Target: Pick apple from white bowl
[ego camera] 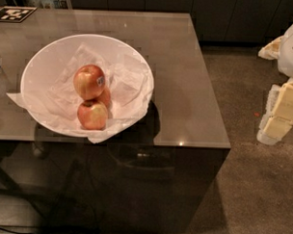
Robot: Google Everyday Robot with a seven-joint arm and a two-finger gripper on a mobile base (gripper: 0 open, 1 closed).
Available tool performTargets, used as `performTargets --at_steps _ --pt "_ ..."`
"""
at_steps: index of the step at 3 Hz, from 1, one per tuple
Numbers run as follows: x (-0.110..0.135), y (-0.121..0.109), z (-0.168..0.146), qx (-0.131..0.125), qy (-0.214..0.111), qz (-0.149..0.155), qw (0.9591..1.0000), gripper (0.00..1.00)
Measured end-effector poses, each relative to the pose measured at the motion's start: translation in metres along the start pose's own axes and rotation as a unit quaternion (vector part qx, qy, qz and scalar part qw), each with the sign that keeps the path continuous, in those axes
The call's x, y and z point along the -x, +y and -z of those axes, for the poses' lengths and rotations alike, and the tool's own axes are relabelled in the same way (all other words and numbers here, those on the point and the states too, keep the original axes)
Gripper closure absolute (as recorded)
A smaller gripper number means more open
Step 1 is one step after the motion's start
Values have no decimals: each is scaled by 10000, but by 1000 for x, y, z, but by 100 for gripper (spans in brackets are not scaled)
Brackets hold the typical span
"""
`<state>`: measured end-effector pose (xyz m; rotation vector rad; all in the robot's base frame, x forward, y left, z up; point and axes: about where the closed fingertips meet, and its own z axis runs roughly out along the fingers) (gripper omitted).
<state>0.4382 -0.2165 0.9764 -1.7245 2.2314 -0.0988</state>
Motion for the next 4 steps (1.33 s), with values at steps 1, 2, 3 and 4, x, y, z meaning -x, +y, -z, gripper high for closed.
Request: performTargets --at_steps 1,2,3,4 --pt "5 -3 3 -9 -16 20 10000 0" --pt "30 -13 4 137 30 190 9997 0" --pt "61 -26 4 273 107 486 9984 0" --pt "102 -36 2 325 -21 844 9959 0"
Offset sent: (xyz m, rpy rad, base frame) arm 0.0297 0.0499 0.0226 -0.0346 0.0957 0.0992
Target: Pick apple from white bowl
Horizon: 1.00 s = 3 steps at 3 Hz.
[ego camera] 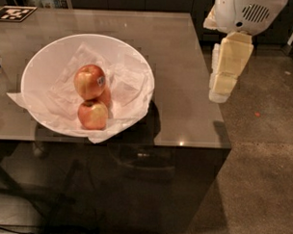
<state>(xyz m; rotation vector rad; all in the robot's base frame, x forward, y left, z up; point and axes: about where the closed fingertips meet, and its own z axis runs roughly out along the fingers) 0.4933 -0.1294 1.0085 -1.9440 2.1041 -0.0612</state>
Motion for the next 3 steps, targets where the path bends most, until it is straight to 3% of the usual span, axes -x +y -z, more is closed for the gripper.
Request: performTargets --at_steps 1,2,3 --pt "6 -8 0 -163 -102 15 9998 0" --pt "30 -21 -1 -218 -432 141 9987 0" --pt "69 -27 -11 154 -743 317 9966 0"
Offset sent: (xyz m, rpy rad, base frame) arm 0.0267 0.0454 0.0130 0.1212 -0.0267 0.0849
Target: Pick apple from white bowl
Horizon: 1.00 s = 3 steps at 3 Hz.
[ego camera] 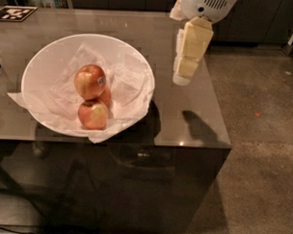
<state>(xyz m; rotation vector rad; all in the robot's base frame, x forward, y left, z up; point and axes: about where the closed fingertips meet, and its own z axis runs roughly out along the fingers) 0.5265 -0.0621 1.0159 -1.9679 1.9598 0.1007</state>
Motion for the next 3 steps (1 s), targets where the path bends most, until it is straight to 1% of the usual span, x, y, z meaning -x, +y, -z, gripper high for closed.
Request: performTargets --at_steps 1,2,3 --pt "37 -5 -17 337 -286 268 9987 0" --pt "43 -12 -18 176 -383 263 9988 0" --pt "63 -11 -35 287 -711 407 9962 0"
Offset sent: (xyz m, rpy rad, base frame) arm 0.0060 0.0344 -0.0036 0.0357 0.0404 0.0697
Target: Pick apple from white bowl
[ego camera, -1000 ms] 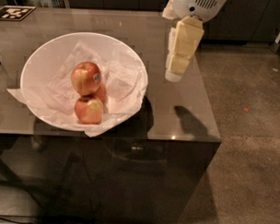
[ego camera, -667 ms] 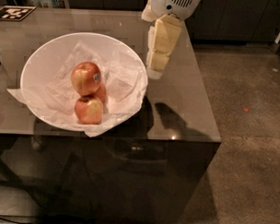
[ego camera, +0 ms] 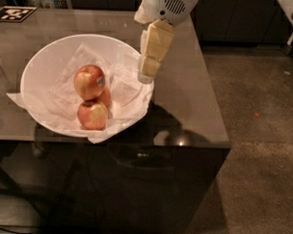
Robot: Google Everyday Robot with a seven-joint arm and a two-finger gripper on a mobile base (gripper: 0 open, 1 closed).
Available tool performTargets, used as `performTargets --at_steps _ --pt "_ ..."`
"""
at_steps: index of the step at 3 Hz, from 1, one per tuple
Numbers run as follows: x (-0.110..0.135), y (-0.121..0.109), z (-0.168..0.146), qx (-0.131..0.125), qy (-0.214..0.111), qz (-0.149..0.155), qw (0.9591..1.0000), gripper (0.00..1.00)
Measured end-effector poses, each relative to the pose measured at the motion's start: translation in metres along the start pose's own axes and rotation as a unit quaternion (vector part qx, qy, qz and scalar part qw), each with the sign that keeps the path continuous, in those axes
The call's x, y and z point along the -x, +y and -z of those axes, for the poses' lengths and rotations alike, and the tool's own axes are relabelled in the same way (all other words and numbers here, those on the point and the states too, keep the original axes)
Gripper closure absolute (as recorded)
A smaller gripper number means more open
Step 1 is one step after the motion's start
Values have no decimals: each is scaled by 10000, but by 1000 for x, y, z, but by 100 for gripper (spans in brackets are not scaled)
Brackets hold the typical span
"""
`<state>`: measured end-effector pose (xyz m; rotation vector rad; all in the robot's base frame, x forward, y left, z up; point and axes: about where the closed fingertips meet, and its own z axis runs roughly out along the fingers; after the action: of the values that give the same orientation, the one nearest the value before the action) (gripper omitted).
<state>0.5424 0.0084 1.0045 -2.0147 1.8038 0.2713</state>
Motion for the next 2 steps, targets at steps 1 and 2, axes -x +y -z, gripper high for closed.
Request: performTargets --at_steps 1,2 --pt "38 2 -36 472 -327 298 9979 0" --pt "70 3 -63 891 -501 601 9929 0"
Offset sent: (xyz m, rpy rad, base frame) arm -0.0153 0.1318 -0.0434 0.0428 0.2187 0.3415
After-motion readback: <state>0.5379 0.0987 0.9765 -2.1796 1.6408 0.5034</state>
